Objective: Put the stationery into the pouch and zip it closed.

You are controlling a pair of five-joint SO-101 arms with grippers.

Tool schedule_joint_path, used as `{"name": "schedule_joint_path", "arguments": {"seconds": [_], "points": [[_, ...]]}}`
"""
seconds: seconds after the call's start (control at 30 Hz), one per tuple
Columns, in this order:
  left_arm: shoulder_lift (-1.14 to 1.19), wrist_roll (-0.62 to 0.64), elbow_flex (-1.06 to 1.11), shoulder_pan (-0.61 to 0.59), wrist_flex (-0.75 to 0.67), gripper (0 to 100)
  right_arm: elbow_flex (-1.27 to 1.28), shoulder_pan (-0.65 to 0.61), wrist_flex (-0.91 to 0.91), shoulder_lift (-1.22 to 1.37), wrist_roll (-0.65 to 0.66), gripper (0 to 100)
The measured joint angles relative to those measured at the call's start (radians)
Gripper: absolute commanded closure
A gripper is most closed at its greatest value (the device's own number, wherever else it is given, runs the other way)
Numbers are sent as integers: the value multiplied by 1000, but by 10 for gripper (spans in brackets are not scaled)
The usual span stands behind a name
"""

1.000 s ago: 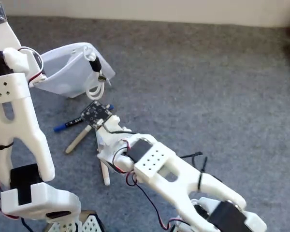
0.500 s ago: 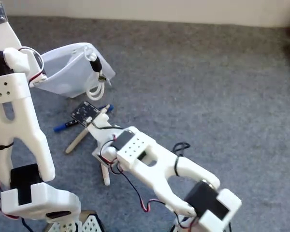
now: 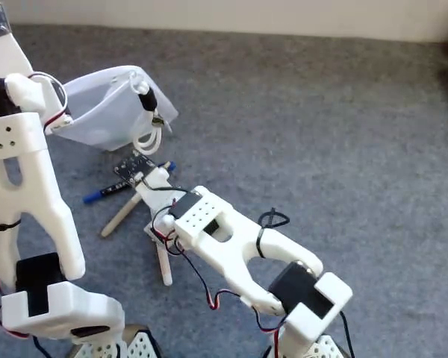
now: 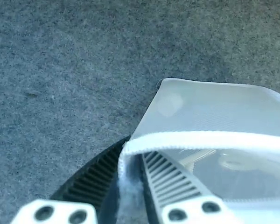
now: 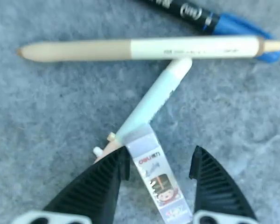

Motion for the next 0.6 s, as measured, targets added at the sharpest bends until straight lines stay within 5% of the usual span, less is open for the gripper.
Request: {"name": "schedule_joint_path", "arguments": {"seconds": [0.33, 0.6], "points": [[0, 0, 0, 0, 0, 994, 0, 5, 0, 9, 0, 988], [0, 0, 0, 0, 0, 994, 0, 35, 0, 9, 0, 995]]}}
